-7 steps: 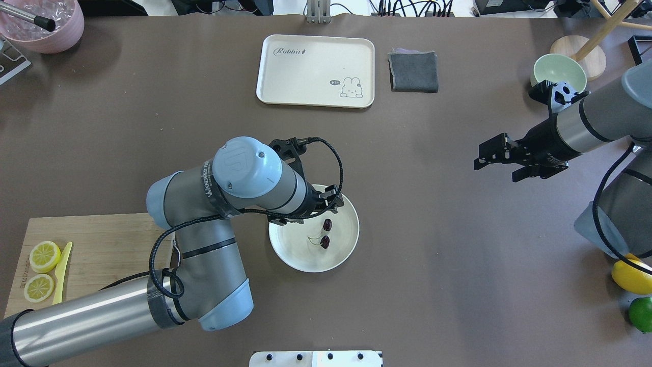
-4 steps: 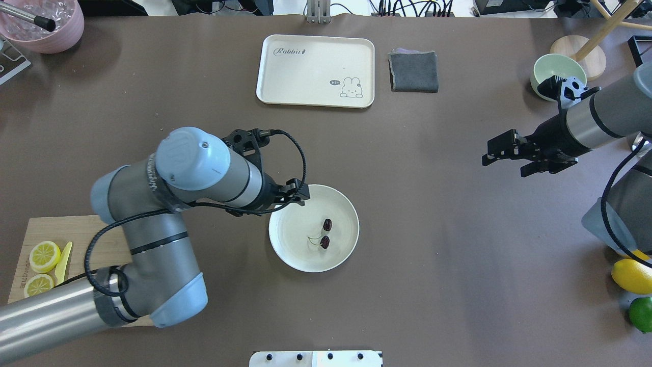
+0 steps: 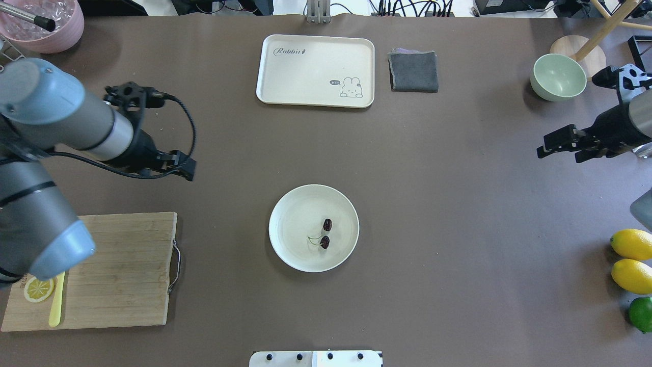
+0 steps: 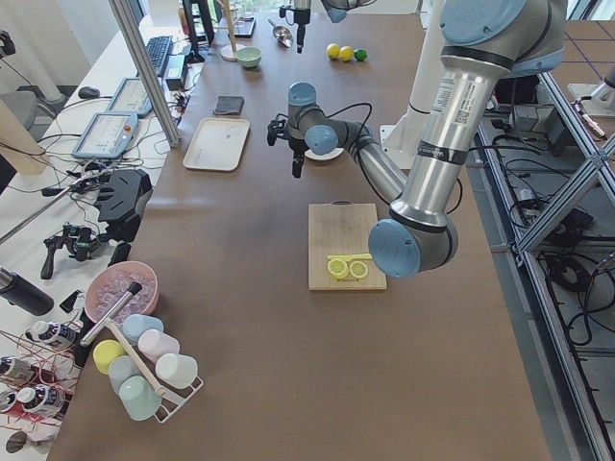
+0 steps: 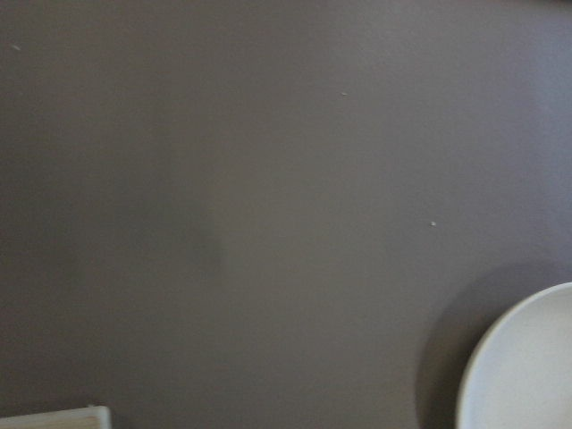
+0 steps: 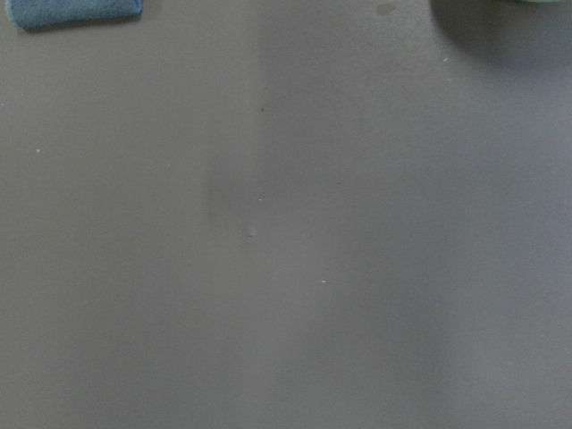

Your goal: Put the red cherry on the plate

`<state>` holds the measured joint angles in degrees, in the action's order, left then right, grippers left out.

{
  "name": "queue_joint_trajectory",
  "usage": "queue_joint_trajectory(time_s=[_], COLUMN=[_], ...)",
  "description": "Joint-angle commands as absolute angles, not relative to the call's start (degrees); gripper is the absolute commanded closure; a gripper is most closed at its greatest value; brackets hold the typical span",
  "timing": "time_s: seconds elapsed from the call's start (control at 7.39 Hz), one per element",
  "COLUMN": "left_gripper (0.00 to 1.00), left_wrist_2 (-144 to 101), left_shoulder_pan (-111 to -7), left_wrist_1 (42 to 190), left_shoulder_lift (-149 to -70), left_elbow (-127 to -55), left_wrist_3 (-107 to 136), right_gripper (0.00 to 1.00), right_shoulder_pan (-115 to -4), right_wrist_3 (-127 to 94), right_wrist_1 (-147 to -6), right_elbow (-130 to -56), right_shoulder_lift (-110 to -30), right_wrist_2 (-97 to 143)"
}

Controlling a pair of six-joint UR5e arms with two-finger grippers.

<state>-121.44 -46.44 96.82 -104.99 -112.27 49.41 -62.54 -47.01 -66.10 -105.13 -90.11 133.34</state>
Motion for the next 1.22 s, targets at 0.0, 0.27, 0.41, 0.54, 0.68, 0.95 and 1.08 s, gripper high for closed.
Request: queue_joint_trajectory(time_s=[0.0, 0.27, 0.41, 0.54, 0.68, 0.95, 1.08], left_gripper=[0.02, 0.02, 0.02, 0.02, 0.02, 0.02, 0.02], left_wrist_2=[-131.7, -132.6, -132.6, -132.6, -132.5, -132.5, -132.5], left_shoulder_pan=[-62.7, -75.4, -80.7, -84.8, -85.9, -86.5, -86.6], left_wrist_1=[96.5, 96.4, 96.4, 95.7, 90.8, 87.3, 87.2], left_shoulder_lift=[-94.2, -89.7, -89.6, -89.5, -89.0, -88.2, -88.2], left_elbow=[-110.8, -102.5, -97.5, -95.1, -94.9, -95.4, -95.2], left_wrist_3=[23.0, -1.0, -9.4, -14.9, -16.0, -16.0, -16.0], right_gripper=[0.00, 0.00, 0.00, 0.00, 0.00, 0.00, 0.00], right_shoulder_pan=[-69.9, -76.6, -79.6, -81.3, -82.2, -82.8, -82.9], right_wrist_3=[-34.2, -20.2, -10.9, -5.2, -3.1, 0.7, 1.7], right_wrist_1=[-66.2, -70.4, -77.5, -81.3, -82.9, -85.2, -85.9], right_elbow=[-100.7, -97.6, -97.6, -97.6, -97.5, -97.5, -97.4], right_shoulder_lift=[-91.7, -92.3, -91.8, -91.8, -92.1, -92.4, -92.3], right_wrist_2=[136.5, 136.6, 136.5, 136.1, 135.7, 135.3, 135.1])
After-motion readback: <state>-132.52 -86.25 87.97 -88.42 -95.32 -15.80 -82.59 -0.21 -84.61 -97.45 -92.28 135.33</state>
